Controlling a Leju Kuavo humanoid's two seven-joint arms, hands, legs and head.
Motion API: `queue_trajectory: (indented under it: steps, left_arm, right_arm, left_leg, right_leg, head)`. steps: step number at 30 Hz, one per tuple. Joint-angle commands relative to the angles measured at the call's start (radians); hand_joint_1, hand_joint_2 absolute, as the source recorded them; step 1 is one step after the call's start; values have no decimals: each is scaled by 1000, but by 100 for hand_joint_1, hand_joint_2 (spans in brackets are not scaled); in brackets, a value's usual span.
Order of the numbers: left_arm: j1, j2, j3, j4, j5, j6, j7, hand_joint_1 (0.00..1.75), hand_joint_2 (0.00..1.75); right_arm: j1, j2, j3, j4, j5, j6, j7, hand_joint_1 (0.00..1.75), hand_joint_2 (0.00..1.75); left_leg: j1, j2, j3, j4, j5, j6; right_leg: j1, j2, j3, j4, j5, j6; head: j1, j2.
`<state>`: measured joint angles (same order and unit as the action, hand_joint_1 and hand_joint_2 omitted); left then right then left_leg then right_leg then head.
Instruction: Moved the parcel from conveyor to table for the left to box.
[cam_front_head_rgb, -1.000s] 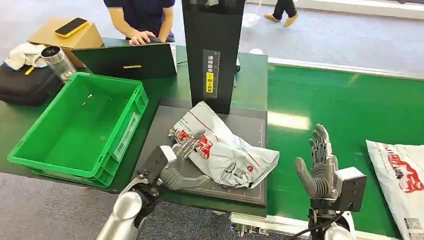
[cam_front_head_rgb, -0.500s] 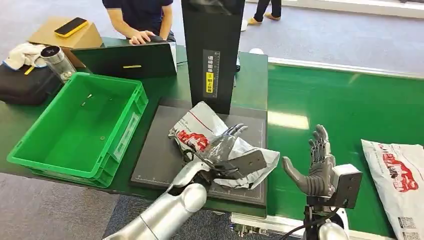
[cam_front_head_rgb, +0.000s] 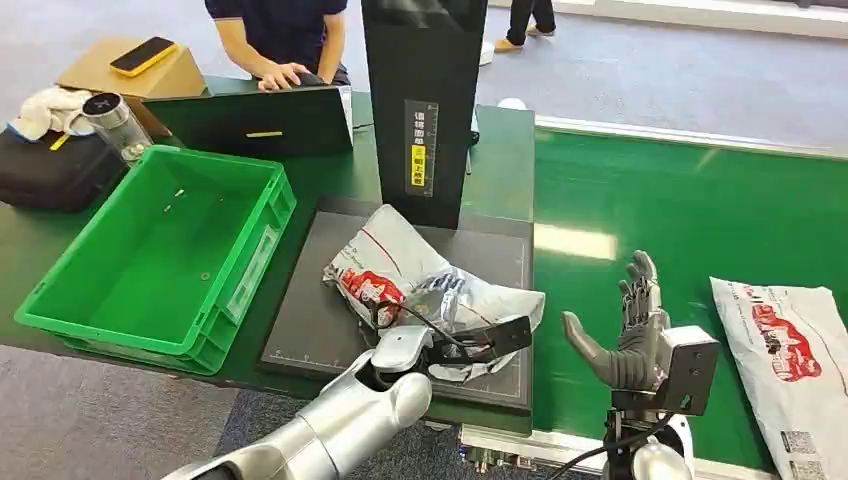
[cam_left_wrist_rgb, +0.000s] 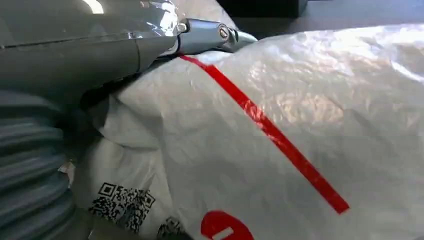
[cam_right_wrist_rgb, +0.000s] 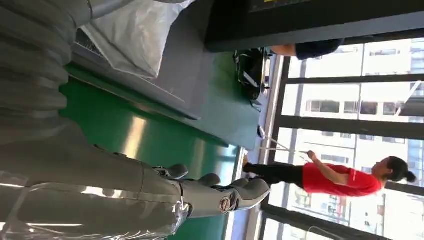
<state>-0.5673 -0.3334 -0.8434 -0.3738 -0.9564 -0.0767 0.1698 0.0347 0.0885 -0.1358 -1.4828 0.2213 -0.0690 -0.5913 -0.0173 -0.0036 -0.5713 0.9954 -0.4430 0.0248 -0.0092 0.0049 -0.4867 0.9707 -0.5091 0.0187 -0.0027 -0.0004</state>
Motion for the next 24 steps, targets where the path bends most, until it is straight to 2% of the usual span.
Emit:
queue_trajectory:
  steps: [1, 9, 13, 14, 16, 17, 19, 20, 22, 23, 24]
  left_arm:
    - [-10, 33, 12, 92, -17, 10, 0, 175, 175]
    - [-6, 34, 61, 74, -7, 64, -97, 175, 175]
    - [-16, 53, 63, 54, -30, 165, -102, 175, 175]
    - [-15, 67, 98, 35, -17, 235, -105, 175, 175]
    - [-21, 83, 118, 25, -19, 261, -111, 175, 175]
    - [-22, 108, 153, 6, -20, 342, -93, 175, 175]
    - [-26, 134, 185, -15, -28, 360, -104, 175, 175]
    - [-22, 161, 205, -42, -48, 426, -84, 175, 175]
    - [-8, 205, 230, -114, -125, 517, -69, 175, 175]
    - [21, 236, 279, -217, -189, 552, -88, 175, 175]
    - [46, 248, 319, -290, -221, 506, -95, 175, 175]
  right_arm:
    - [-33, 26, -14, 77, -3, -3, -1, 0, 175]
    - [-19, 20, -11, 62, -10, -7, -1, 0, 175]
    - [-7, 20, -18, 55, -17, -12, -2, 0, 175]
    - [7, 23, -25, 37, -20, -15, -2, 0, 175]
    - [23, 26, -32, 18, -20, -16, -2, 0, 175]
    - [34, 29, -41, 4, -22, -18, -2, 0, 175]
    - [42, 32, -52, -7, -25, -15, 0, 0, 175]
    - [47, 35, -59, -13, -25, -17, 0, 0, 175]
    - [56, 42, -70, -26, -25, -11, 2, 0, 175]
    - [62, 46, -78, -40, -27, -10, 3, 0, 175]
    - [66, 48, -81, -50, -29, -5, 5, 0, 175]
  left_leg:
    - [1, 4, 4, -3, 1, -4]
    - [1, 3, 6, -3, 0, -3]
    - [1, 2, 5, -3, 0, -3]
    - [1, 2, 5, -2, 0, -3]
    - [1, 1, 4, -2, 0, -3]
    - [1, 2, 4, -3, 0, -4]
    - [1, 2, 3, -2, 1, -5]
    - [1, 2, 2, -1, 0, -3]
    - [1, 2, 2, -1, 0, -4]
    - [1, 2, 2, -3, 0, -5]
    - [1, 2, 1, -1, 0, -3]
  right_leg:
    - [1, 3, 2, -3, 2, -1]
    - [0, 2, 4, -3, 1, -1]
    - [0, 2, 5, -3, 1, -1]
    - [1, 2, 4, -3, 1, -1]
    - [1, 1, 3, -2, 0, -1]
    - [0, 1, 3, -3, 1, -2]
    - [1, 1, 2, -2, 1, -2]
    - [0, 1, 0, -1, 0, -1]
    - [1, 1, 0, -1, 0, -2]
    - [1, 2, 1, -1, 0, -2]
    - [1, 2, -1, 0, 0, -1]
  head:
    - [0, 0]
    - [0, 0]
    - [0, 0]
    - [0, 0]
    - [0, 0]
    - [1, 0]
    - [1, 0]
    - [0, 0]
    - [0, 0]
    - [0, 0]
    - [0, 0]
